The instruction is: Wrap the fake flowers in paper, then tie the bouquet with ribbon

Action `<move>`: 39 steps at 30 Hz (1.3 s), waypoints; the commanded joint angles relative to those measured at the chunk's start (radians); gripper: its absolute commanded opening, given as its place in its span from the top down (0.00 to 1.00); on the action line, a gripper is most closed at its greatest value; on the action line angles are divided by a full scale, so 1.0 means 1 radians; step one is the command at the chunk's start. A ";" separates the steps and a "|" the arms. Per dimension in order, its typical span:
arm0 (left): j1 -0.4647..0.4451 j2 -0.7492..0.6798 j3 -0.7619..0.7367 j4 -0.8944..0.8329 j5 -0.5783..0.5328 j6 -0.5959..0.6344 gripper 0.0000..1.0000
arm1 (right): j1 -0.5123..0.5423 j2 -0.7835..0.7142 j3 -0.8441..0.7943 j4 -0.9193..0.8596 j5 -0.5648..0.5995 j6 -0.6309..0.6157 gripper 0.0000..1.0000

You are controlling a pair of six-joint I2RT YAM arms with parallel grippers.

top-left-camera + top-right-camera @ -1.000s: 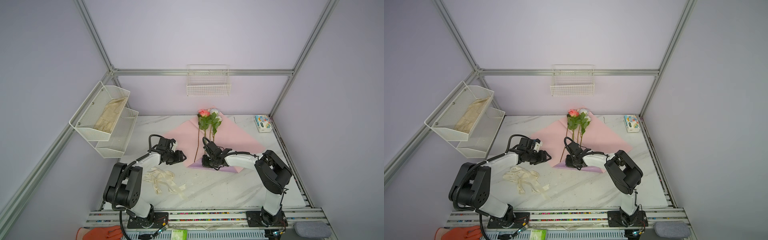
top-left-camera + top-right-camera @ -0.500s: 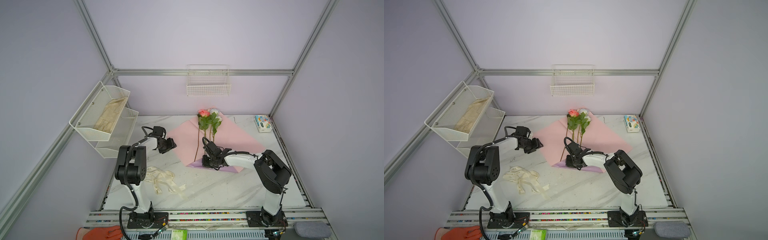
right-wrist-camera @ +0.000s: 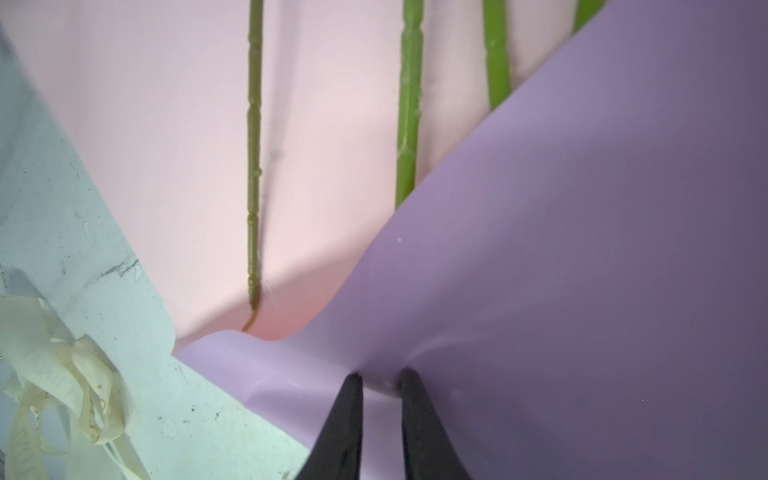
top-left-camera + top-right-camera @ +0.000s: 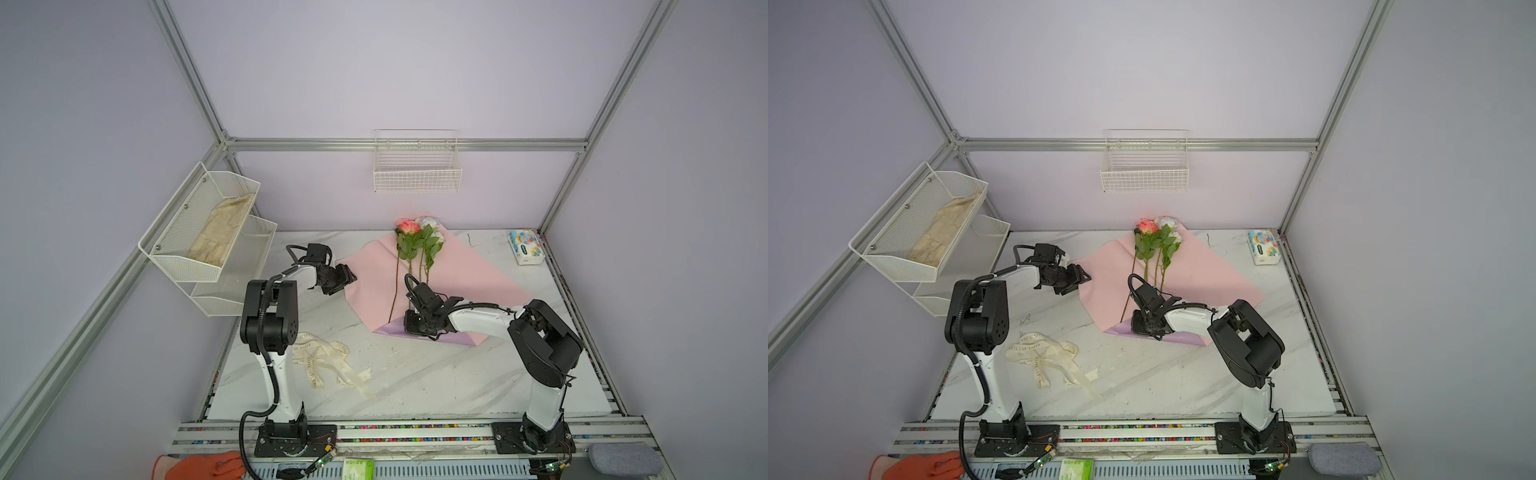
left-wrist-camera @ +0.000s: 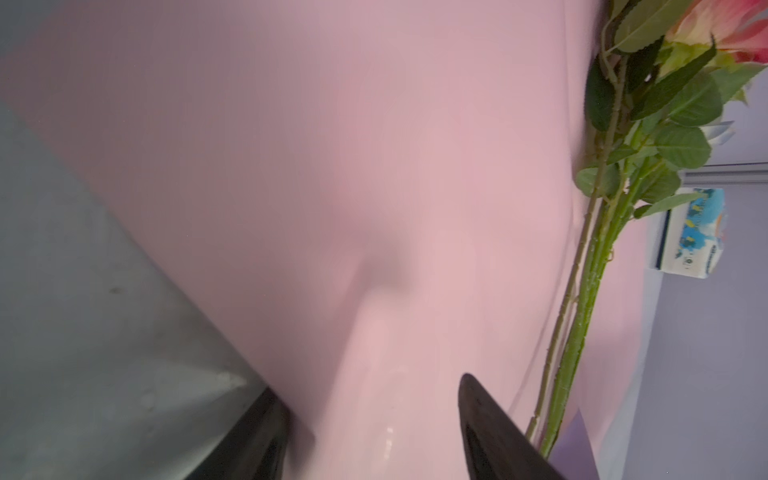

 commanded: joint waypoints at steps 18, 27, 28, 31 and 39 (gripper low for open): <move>-0.007 -0.101 -0.221 0.349 0.281 -0.212 0.75 | -0.003 -0.022 0.008 0.110 -0.134 0.008 0.75; -0.032 -0.155 -0.186 0.290 0.240 -0.140 0.91 | 0.013 0.035 0.052 0.032 -0.116 0.001 0.78; -0.037 -0.158 -0.178 0.279 0.240 -0.126 0.93 | 0.014 0.040 0.050 0.025 -0.111 0.003 0.79; -0.058 -0.170 -0.151 0.236 0.209 -0.094 0.95 | 0.017 0.047 0.047 0.000 -0.087 0.013 0.80; -0.102 -0.194 -0.076 0.194 0.195 -0.110 1.00 | 0.018 0.054 0.012 0.001 -0.069 0.011 0.83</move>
